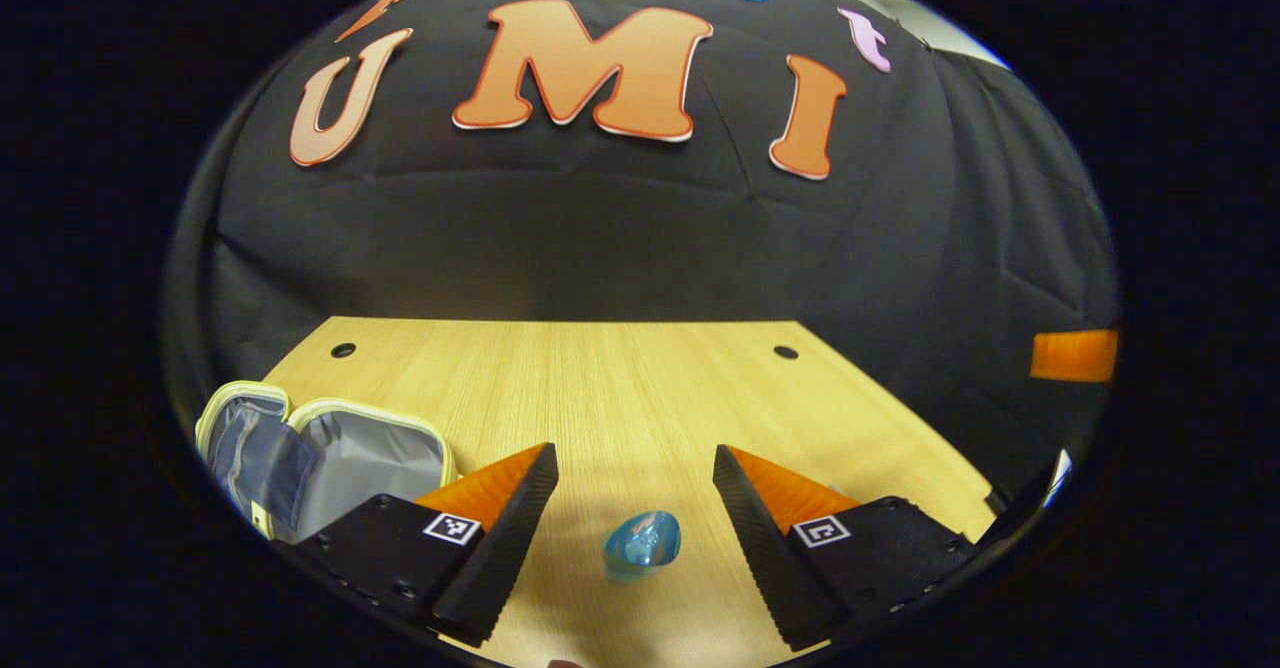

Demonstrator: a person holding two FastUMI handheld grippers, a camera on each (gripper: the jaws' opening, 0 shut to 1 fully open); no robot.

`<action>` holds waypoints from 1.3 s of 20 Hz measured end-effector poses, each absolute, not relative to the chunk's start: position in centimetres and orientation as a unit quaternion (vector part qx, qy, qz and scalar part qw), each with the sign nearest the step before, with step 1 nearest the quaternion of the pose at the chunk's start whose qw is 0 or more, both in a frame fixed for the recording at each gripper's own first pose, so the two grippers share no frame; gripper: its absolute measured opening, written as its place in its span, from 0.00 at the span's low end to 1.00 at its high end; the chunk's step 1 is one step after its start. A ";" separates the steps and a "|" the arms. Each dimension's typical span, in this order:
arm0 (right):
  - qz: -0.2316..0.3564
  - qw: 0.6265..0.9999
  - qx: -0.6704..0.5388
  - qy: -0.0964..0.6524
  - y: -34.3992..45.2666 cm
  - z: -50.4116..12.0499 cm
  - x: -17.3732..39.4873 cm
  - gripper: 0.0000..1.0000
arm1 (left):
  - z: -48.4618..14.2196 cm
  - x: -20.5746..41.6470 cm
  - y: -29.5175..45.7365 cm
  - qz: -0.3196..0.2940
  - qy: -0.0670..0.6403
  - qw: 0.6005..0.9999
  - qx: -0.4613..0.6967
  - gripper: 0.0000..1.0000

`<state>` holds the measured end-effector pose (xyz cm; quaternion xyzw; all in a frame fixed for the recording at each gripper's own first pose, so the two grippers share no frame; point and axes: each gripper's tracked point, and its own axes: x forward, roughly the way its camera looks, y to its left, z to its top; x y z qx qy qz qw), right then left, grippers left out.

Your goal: First open the suitcase, pack the skin care products into it, and then close the suitcase.

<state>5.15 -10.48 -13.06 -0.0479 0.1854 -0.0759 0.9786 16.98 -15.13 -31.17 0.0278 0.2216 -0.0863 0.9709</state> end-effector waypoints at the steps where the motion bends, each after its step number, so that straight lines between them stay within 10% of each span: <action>1: -0.078 0.978 -0.046 0.190 -11.2 -13.3 5.0 0.95 | -32.8 17.1 -15.0 -0.078 0.236 0.968 0.038 0.97; 9: -0.096 0.970 -0.046 0.219 -14.7 -15.3 3.7 0.95 | -40.9 17.3 -13.5 -0.035 0.301 0.951 0.059 0.97; 13: -0.095 0.967 -0.058 0.231 -14.7 -16.8 3.7 0.95 | -41.0 18.3 -14.5 -0.051 0.306 0.944 0.112 0.48; 26: 0.064 0.951 -0.088 0.289 -3.5 -26.2 8.1 0.96 | -29.4 8.7 -14.4 -0.107 0.346 0.932 0.031 0.50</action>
